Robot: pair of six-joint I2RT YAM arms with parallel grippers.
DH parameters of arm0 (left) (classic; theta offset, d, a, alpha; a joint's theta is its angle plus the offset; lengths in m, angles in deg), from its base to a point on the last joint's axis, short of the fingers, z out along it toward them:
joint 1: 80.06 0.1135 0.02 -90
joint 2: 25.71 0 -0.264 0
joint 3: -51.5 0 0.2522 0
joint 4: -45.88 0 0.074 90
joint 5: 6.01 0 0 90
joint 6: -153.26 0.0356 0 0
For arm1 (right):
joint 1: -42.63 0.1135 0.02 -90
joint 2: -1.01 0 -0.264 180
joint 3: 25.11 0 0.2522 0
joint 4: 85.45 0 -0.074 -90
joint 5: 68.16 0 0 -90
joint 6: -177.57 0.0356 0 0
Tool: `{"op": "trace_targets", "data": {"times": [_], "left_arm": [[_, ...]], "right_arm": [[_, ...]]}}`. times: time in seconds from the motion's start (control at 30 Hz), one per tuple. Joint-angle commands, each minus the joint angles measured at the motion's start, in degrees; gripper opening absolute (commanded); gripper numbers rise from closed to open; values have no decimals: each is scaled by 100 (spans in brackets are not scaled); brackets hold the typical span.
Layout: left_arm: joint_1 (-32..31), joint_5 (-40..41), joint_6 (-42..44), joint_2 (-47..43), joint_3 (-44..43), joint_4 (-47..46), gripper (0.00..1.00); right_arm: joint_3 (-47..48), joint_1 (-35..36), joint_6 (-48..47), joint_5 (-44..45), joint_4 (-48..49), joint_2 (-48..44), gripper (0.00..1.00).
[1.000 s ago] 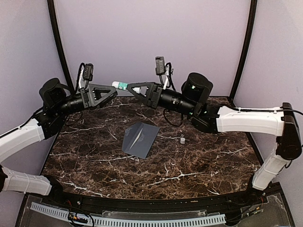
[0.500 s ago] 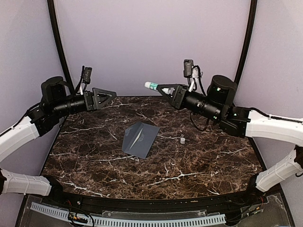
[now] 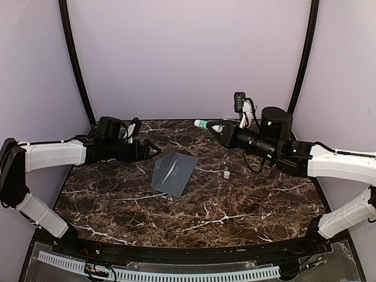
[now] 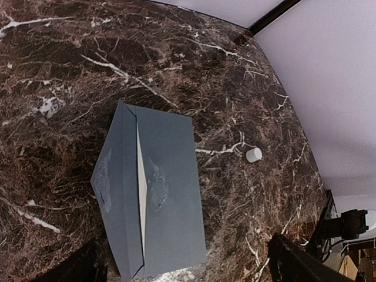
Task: Place the letter into the envelope and seal it
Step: Unscrew the solid glue, then paint the envelope at the center of the board.
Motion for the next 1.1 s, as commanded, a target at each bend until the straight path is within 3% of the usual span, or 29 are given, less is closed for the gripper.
{"op": "trace_targets", "data": {"times": [0.0,0.4,0.87,0.97,1.07], "left_arm": [[109,170,7,432,137,-362,95],[195,-258,42,1289,108,-571,94],[195,-504,477,2124,-708,201,89],[195,-453,509,2196,-786,205,80],[195,-447,508,2227,-807,204,62]], "right_arm": [[-103,-31,164,-68,384,-116,2],[-295,-14,131,-375,421,-155,1],[-466,-13,133,-646,307,-320,1],[-516,-13,153,-632,370,-302,1],[-535,-17,164,-627,445,-253,1]]}}
